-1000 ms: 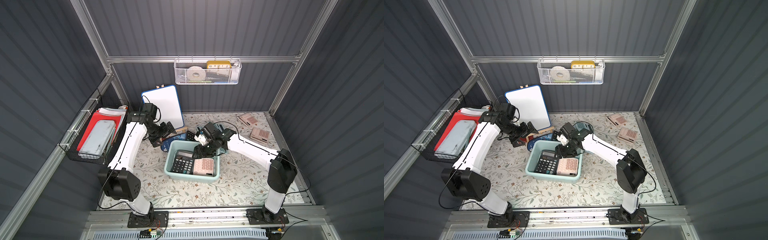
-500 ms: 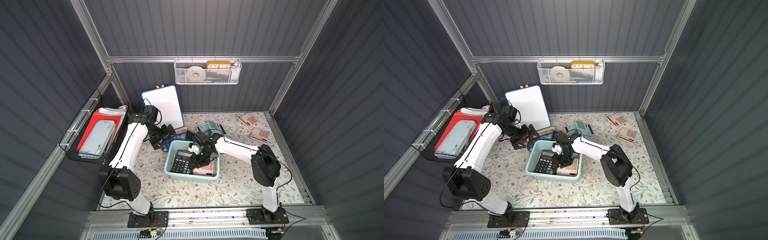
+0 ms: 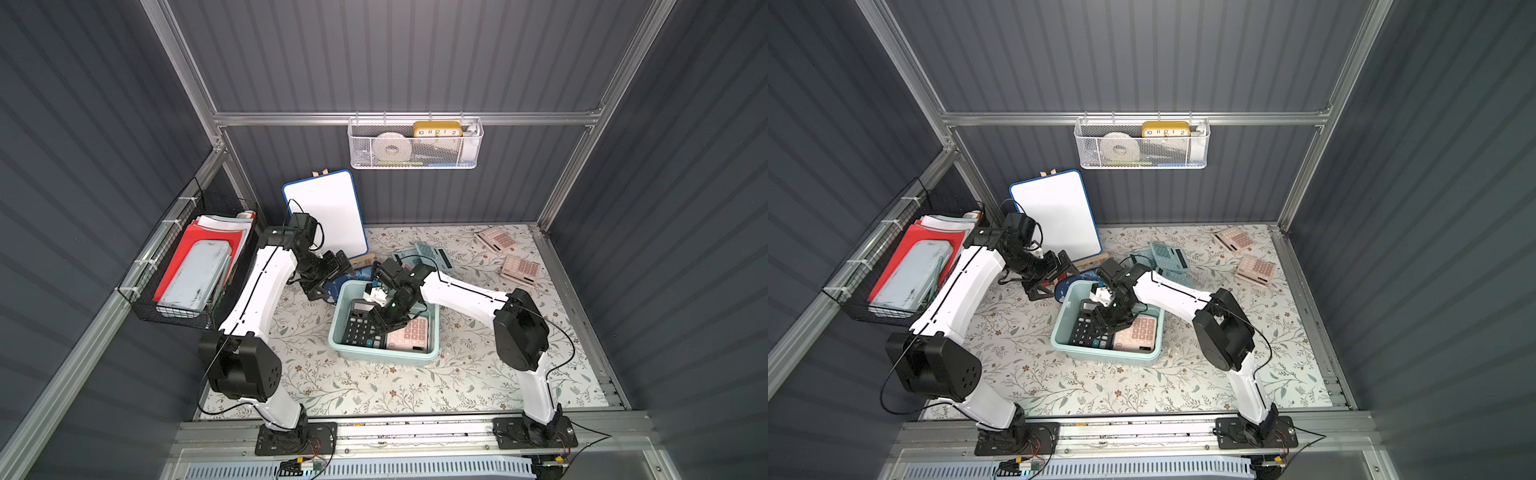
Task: Put the calculator in the storage box
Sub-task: Place the calculator in the storage box, then pick up the calculator at the center of the board.
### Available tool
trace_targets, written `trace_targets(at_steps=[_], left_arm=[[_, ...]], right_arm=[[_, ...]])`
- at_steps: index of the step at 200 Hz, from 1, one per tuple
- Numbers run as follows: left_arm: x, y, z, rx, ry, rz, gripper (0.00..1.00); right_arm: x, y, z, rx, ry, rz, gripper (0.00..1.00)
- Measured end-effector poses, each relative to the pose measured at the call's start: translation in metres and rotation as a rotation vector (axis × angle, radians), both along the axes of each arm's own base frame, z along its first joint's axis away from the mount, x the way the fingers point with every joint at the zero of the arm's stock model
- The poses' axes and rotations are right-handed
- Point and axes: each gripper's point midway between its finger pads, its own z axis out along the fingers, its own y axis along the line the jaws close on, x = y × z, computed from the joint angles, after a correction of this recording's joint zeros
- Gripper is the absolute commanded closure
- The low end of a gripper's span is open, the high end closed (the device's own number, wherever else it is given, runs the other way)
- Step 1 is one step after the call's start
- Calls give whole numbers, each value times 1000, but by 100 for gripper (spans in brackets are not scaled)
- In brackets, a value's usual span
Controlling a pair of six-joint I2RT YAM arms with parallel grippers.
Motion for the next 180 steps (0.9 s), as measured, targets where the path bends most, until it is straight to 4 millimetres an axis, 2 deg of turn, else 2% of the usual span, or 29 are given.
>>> trace_targets(at_steps=[17,30,51,77,93,113,129,180], left_arm=[[1,0,1,2,-5,1,1],[3,1,7,4,-22,2,1],[10,0,21,0,-67,4,1],[19,0,36,-4,-125,6,1],[27,-1,43,-8,-157,7,1],[38,-4,47,-14,-181,6,1],[47,-5,46,-17,-192,6,1],[73,-21,49,-34,-228,-17,1]], right_arm=[[2,-4,5,-8,-18,-7,37],[5,-9,16,1,-48,-21,36],[16,-21,48,35,-114,-72,30],[43,-45,89,92,-201,-178,18],[64,-65,108,111,-244,-265,15],[87,-93,120,115,-283,-364,12],[104,-118,126,107,-311,-451,1],[147,-196,137,50,-404,-724,1]])
